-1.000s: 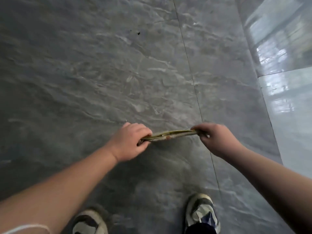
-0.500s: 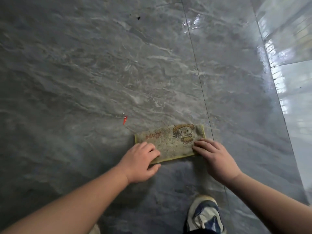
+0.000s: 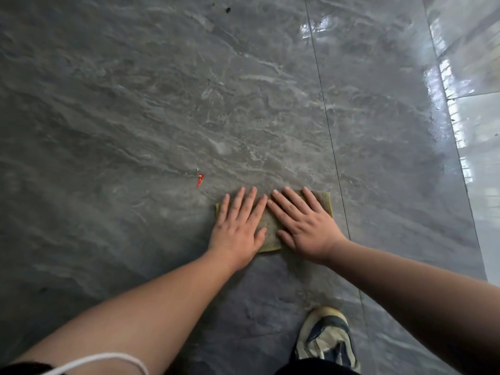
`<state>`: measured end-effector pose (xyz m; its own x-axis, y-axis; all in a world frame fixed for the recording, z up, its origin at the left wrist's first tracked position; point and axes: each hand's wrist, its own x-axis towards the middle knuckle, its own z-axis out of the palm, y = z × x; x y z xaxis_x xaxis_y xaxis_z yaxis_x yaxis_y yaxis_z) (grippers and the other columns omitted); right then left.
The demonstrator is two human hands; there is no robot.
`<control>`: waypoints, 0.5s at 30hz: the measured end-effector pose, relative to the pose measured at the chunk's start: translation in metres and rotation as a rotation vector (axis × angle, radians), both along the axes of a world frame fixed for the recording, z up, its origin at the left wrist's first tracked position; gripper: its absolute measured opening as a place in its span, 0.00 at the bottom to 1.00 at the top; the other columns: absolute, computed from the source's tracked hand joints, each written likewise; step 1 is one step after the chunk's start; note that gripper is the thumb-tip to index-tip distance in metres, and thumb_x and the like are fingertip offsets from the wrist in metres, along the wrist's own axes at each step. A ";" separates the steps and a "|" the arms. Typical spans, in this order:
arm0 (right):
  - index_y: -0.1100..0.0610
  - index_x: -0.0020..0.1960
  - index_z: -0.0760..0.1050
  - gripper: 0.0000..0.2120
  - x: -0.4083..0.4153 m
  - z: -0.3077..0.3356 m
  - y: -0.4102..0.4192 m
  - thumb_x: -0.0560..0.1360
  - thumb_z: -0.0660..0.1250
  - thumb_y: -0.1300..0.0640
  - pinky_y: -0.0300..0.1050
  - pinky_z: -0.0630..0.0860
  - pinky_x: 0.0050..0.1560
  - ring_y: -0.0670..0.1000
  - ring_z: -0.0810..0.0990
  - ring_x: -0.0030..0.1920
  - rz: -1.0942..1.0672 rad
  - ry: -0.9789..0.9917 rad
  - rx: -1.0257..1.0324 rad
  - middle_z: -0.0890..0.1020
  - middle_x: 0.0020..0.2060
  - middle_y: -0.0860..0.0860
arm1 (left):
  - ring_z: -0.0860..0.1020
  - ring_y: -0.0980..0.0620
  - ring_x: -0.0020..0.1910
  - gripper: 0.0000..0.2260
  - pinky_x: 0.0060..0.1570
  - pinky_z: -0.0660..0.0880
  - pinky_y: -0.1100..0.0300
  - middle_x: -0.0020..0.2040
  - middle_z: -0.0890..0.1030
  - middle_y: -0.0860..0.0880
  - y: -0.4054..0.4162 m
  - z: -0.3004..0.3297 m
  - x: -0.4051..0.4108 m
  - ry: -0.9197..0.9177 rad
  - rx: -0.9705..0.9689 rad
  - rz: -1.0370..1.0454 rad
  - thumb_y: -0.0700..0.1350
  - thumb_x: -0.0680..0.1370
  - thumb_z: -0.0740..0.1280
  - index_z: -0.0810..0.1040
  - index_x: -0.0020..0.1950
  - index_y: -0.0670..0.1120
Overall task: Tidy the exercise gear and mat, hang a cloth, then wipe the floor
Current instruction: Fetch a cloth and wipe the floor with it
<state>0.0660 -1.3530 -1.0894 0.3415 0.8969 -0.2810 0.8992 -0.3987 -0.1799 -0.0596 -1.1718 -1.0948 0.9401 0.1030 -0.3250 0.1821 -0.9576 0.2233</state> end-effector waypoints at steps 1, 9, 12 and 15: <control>0.52 0.80 0.53 0.33 -0.001 -0.001 -0.002 0.80 0.55 0.41 0.62 0.52 0.76 0.55 0.52 0.79 -0.008 -0.003 0.003 0.55 0.79 0.51 | 0.54 0.42 0.79 0.31 0.75 0.53 0.38 0.80 0.54 0.44 -0.001 -0.001 -0.001 -0.008 0.003 -0.007 0.57 0.78 0.55 0.56 0.80 0.47; 0.54 0.80 0.54 0.34 -0.043 0.000 -0.041 0.79 0.57 0.42 0.63 0.55 0.76 0.55 0.51 0.80 -0.043 0.032 -0.010 0.57 0.79 0.52 | 0.53 0.43 0.79 0.31 0.74 0.53 0.37 0.80 0.56 0.45 -0.036 -0.002 -0.042 0.039 -0.002 -0.053 0.57 0.78 0.56 0.52 0.80 0.49; 0.55 0.80 0.55 0.34 -0.054 0.004 -0.055 0.79 0.58 0.42 0.63 0.57 0.75 0.55 0.52 0.79 -0.042 0.044 0.001 0.58 0.79 0.52 | 0.54 0.43 0.79 0.31 0.73 0.54 0.38 0.80 0.58 0.45 -0.054 0.002 -0.054 0.027 0.006 -0.023 0.55 0.78 0.56 0.55 0.80 0.49; 0.56 0.79 0.58 0.33 -0.060 0.008 -0.064 0.78 0.61 0.45 0.64 0.58 0.75 0.56 0.54 0.79 -0.048 0.044 0.069 0.59 0.78 0.53 | 0.57 0.43 0.78 0.31 0.72 0.55 0.38 0.79 0.58 0.44 -0.070 0.009 -0.065 -0.019 -0.002 -0.062 0.53 0.77 0.57 0.56 0.79 0.47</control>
<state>0.0061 -1.4168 -1.0814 0.3737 0.8974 -0.2344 0.8699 -0.4268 -0.2471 -0.1246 -1.2414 -1.0857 0.9507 0.0435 -0.3069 0.1179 -0.9664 0.2283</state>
